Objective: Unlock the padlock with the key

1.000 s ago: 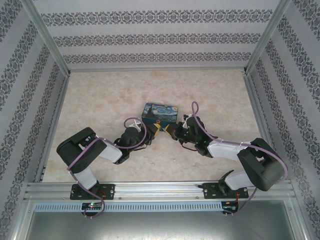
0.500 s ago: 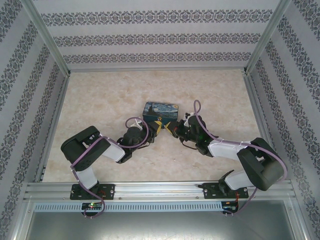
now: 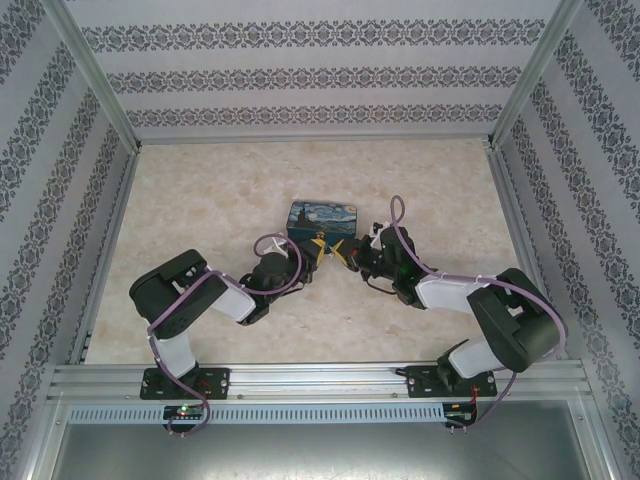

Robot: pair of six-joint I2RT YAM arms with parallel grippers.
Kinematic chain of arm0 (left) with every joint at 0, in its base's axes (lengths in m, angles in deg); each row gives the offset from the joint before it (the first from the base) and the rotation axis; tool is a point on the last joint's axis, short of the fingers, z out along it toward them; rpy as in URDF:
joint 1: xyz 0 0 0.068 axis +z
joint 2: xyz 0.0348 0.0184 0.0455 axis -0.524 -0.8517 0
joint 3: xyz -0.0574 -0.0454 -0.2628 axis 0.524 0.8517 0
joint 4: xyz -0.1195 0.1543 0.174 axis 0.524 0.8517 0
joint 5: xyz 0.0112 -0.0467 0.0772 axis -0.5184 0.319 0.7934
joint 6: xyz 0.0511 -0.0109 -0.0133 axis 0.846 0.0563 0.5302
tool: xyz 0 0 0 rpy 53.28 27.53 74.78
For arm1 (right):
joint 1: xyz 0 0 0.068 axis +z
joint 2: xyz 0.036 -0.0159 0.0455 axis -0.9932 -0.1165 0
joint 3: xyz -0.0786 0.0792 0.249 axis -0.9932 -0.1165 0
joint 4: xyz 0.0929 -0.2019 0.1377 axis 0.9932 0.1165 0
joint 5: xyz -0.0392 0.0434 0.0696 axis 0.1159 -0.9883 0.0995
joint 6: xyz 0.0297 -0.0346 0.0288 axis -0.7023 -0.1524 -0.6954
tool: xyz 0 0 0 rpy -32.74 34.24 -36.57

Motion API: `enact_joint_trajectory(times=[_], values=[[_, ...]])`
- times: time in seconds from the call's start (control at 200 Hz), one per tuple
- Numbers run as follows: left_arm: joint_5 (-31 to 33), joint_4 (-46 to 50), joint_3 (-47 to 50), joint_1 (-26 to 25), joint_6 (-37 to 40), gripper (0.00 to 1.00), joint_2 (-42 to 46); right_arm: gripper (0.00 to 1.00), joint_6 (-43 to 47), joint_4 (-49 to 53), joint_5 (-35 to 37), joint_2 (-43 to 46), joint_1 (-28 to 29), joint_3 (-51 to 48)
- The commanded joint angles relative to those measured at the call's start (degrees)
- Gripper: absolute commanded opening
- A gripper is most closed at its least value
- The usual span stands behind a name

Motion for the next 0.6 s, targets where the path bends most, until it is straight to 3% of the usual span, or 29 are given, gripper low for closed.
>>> enact_joint_trajectory(times=[0.0, 0.265, 0.595], values=[[-8.82, -10.09, -2.60, -4.99, -1.22, 0.00, 0.34, 0.00, 0.65, -3.32, -1.52, -1.13, -0.82, 1.74], [-8.99, -10.69, -2.22, -5.30, -1.62, 0.00, 1.31, 0.00, 3.56, -2.47, -4.91, -1.74, -4.97, 0.53], [-8.82, -10.89, -3.70, -5.76, -2.01, 0.00, 1.31, 0.00, 2.33, -3.55, -5.46, -2.32, -5.30, 0.35]])
